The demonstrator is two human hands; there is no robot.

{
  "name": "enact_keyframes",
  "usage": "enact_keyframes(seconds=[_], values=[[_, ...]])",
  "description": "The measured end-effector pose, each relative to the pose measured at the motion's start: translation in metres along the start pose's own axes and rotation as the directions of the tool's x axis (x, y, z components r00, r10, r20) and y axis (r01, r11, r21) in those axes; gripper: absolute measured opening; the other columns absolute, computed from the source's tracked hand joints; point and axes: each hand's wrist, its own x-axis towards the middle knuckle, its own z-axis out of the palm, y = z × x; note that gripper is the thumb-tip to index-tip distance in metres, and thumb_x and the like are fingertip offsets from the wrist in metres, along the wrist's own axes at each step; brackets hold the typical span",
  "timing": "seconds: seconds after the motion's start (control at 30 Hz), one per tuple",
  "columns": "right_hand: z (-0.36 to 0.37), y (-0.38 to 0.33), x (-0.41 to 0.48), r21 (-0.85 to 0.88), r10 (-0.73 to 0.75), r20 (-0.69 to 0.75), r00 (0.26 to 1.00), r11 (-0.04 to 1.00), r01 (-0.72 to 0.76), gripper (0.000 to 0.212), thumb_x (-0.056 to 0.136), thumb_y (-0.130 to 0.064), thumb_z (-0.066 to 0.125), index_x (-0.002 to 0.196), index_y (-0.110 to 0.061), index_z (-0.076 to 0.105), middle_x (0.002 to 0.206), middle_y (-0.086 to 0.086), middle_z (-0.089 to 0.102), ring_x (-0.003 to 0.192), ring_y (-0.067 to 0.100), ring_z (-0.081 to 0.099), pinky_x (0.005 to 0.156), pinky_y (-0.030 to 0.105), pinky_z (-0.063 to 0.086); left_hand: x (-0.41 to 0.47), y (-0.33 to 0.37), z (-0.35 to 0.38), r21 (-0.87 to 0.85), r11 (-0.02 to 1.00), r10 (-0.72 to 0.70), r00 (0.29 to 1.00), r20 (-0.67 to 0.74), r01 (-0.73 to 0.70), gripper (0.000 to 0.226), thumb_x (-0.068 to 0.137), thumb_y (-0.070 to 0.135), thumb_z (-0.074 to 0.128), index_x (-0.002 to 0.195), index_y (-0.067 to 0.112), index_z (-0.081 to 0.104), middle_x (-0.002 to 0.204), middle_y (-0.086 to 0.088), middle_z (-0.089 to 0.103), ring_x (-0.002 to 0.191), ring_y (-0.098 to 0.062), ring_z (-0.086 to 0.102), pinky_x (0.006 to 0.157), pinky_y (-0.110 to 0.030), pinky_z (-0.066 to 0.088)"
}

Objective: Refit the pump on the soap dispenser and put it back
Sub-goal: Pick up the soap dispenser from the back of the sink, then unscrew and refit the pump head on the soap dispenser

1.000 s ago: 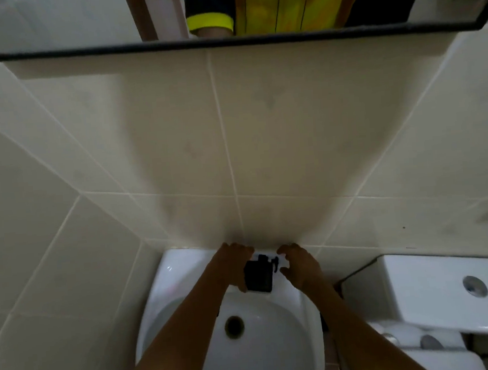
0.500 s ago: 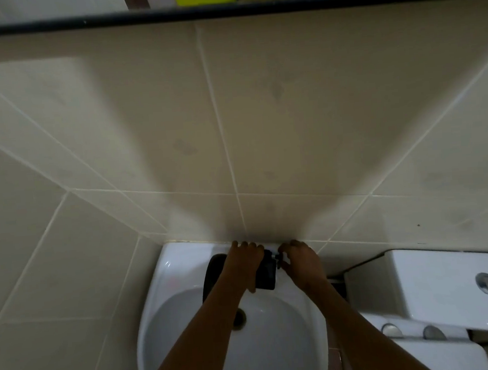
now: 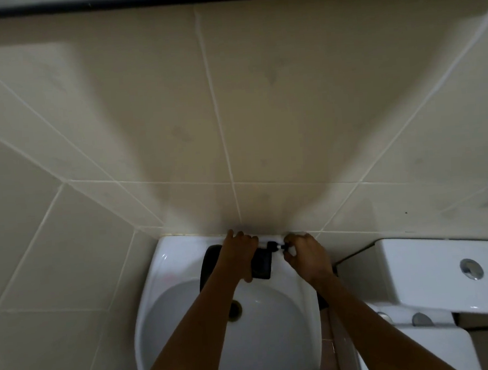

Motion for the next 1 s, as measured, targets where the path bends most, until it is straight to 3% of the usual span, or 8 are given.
enact_keyframes(seconds=[0.13, 0.27, 0.4, 0.53, 0.7, 0.87, 1.0], values=[[-0.014, -0.002, -0.008, 0.034, 0.009, -0.054, 0.998, 0.999, -0.007, 0.012, 0.087, -0.026, 0.066, 0.097, -0.019, 0.068, 0.099, 0.004, 0.073, 0.091, 0.026, 0.067, 0.063, 0.029, 0.046, -0.007, 0.002, -0.001, -0.132, 0.991, -0.01, 1.0, -0.026, 0.006, 0.092, 0.075, 0.041, 0.082, 0.146, 0.007, 0.036, 0.148, -0.014, 0.046, 0.138, -0.03, 0.042, 0.124, -0.044, 0.015], [-0.03, -0.006, -0.021, 0.075, 0.0, -0.123, 0.992, 0.997, 0.01, 0.008, 0.089, -0.025, 0.064, 0.093, -0.021, 0.069, 0.093, 0.0, 0.073, 0.08, 0.021, 0.068, 0.059, 0.028, 0.048, -0.023, 0.007, -0.005, -0.288, 0.958, -0.026, 0.997, -0.068, 0.005, 0.079, 0.074, 0.034, 0.084, 0.137, 0.007, 0.045, 0.14, -0.013, 0.052, 0.131, -0.03, 0.047, 0.115, -0.039, 0.03], [-0.05, -0.015, -0.033, 0.111, -0.012, -0.171, 0.985, 0.993, 0.031, 0.012, 0.092, -0.026, 0.063, 0.097, -0.019, 0.07, 0.098, 0.002, 0.073, 0.083, 0.02, 0.068, 0.066, 0.033, 0.055, -0.036, 0.006, -0.011, -0.438, 0.899, -0.045, 0.99, -0.13, -0.017, 0.072, 0.066, 0.029, 0.089, 0.125, 0.008, 0.054, 0.128, -0.013, 0.059, 0.117, -0.03, 0.056, 0.095, -0.036, 0.045], [-0.073, -0.029, -0.047, 0.127, -0.041, -0.247, 0.968, 0.989, 0.074, 0.014, 0.09, -0.025, 0.068, 0.099, -0.016, 0.072, 0.098, 0.003, 0.074, 0.083, 0.022, 0.07, 0.067, 0.038, 0.059, -0.058, 0.004, -0.019, -0.569, 0.815, -0.061, 0.962, -0.267, -0.107, 0.069, 0.06, 0.025, 0.092, 0.118, 0.006, 0.061, 0.118, -0.012, 0.065, 0.109, -0.029, 0.062, 0.089, -0.038, 0.053], [-0.115, -0.059, -0.064, 0.188, -0.066, -0.373, 0.925, 0.971, 0.145, 0.017, 0.086, -0.019, 0.073, 0.103, -0.014, 0.074, 0.104, 0.007, 0.075, 0.081, 0.021, 0.071, 0.072, 0.039, 0.061, -0.092, -0.004, -0.025, -0.675, 0.696, -0.121, 0.886, -0.447, -0.245, 0.07, 0.054, 0.031, 0.092, 0.113, 0.006, 0.063, 0.111, -0.011, 0.067, 0.101, -0.027, 0.064, 0.084, -0.041, 0.056], [-0.164, -0.098, -0.086, 0.228, -0.094, -0.506, 0.857, 0.944, 0.239, 0.026, 0.082, -0.013, 0.076, 0.108, -0.013, 0.074, 0.107, 0.004, 0.075, 0.083, 0.017, 0.072, 0.078, 0.035, 0.06, -0.128, -0.014, -0.037, -0.74, 0.58, -0.191, 0.826, -0.53, -0.341, 0.081, 0.044, 0.057, 0.077, 0.108, 0.009, 0.067, 0.105, -0.005, 0.068, 0.094, -0.017, 0.065, 0.083, -0.03, 0.053], [-0.204, -0.135, -0.106, 0.191, -0.18, -0.52, 0.835, 0.928, 0.32, 0.025, 0.084, -0.012, 0.075, 0.11, -0.014, 0.074, 0.106, 0.002, 0.075, 0.081, 0.014, 0.072, 0.075, 0.025, 0.059, -0.144, -0.027, -0.042, -0.75, 0.56, -0.207, 0.816, -0.539, -0.353, 0.071, 0.049, 0.037, 0.088, 0.113, 0.013, 0.068, 0.111, -0.003, 0.069, 0.097, -0.018, 0.067, 0.084, -0.029, 0.056]])
